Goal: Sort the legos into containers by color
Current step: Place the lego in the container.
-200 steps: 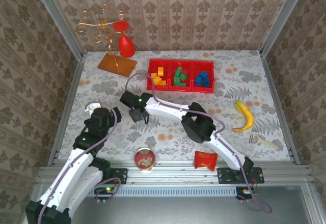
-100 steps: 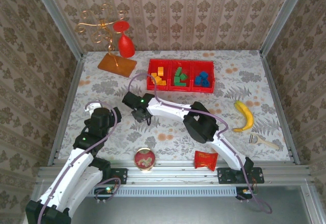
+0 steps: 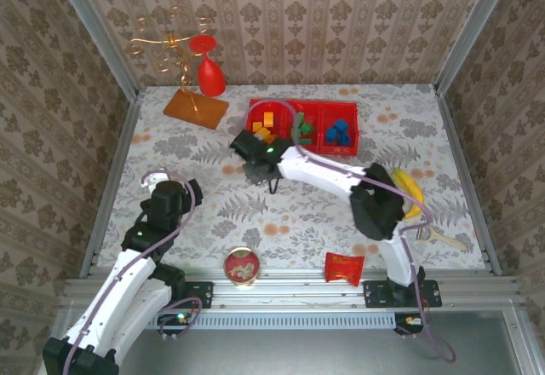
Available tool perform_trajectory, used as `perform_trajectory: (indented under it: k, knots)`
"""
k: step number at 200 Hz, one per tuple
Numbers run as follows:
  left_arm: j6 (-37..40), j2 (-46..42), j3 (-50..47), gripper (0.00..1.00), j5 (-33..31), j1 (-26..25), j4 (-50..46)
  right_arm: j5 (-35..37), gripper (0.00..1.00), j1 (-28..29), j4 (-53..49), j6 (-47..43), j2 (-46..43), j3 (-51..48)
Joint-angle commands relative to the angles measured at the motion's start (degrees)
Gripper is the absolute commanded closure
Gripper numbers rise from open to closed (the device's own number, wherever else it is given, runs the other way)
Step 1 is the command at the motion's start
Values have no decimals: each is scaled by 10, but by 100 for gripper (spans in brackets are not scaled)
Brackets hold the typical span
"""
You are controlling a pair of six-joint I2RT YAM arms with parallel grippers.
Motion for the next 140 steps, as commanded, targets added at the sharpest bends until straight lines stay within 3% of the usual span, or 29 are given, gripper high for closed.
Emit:
perform_trajectory:
  k: [1,61,140]
  knots:
    - [-8,-7,-1,0,0,5,-4,33,74,-52,11,-3,-70,-44]
    - [-10,-6,1,0,5,6,-4,5,73,-196,18,-15,-135,-100]
    - [-8,-3,3,0,12,7,-5,-33,72,-292,11,-29,-69,-33]
